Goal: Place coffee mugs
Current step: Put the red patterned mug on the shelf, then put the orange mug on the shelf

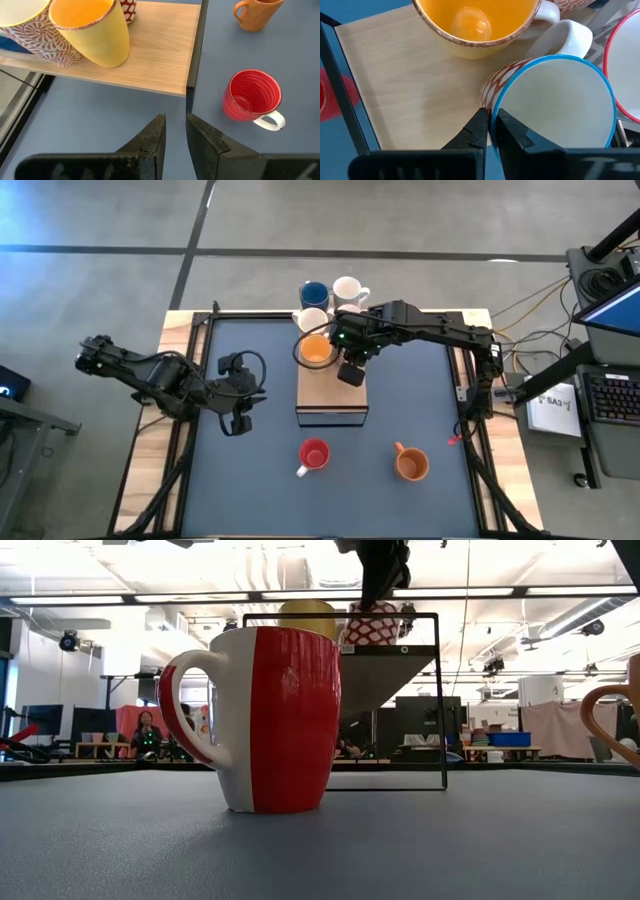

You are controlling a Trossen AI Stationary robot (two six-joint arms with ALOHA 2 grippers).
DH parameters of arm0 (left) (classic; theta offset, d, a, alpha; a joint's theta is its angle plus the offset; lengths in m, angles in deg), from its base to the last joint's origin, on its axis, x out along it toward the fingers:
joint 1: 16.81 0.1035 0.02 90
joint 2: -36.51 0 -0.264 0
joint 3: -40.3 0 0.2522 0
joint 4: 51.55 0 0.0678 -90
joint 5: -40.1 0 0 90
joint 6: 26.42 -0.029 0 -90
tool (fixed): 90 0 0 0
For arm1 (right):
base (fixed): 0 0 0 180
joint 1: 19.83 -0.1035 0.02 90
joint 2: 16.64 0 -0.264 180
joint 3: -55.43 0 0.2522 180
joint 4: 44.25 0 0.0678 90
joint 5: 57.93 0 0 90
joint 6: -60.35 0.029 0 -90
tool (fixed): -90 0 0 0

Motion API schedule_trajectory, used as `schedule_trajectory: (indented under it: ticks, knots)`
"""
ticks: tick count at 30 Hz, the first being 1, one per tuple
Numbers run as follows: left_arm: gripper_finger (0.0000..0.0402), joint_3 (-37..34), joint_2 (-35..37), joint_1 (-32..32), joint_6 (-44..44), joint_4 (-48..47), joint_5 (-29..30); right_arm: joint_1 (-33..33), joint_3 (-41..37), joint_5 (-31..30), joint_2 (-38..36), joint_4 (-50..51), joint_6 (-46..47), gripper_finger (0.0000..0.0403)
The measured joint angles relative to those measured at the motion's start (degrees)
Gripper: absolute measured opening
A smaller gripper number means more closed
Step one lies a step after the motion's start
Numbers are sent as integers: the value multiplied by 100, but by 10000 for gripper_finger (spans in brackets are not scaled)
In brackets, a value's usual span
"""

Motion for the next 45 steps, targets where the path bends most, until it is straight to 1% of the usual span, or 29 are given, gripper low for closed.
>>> schedule_trajectory:
  ticks: [10,15,22,25,30,34,37,45]
  knots:
    - [57,-2,0,0,15,0,0,-15,-11,-5,0,-10,-79,66]
    - [57,-2,0,-2,60,0,0,-15,-11,-2,-4,23,-90,81]
    - [57,-2,0,0,153,0,0,-15,199,-11,-49,245,-176,81]
    - [57,-2,0,-1,179,0,0,-17,327,-135,-116,241,-172,77]
    - [57,-2,0,-1,261,2,0,-97,378,-155,-314,294,130,73]
    - [57,-3,0,-2,264,4,0,-379,378,-149,-466,661,485,76]
    - [57,-4,0,-2,265,4,0,-668,376,-151,-545,988,965,77]
    - [57,-4,0,-2,304,7,0,-1938,32,-46,-681,969,2447,70]
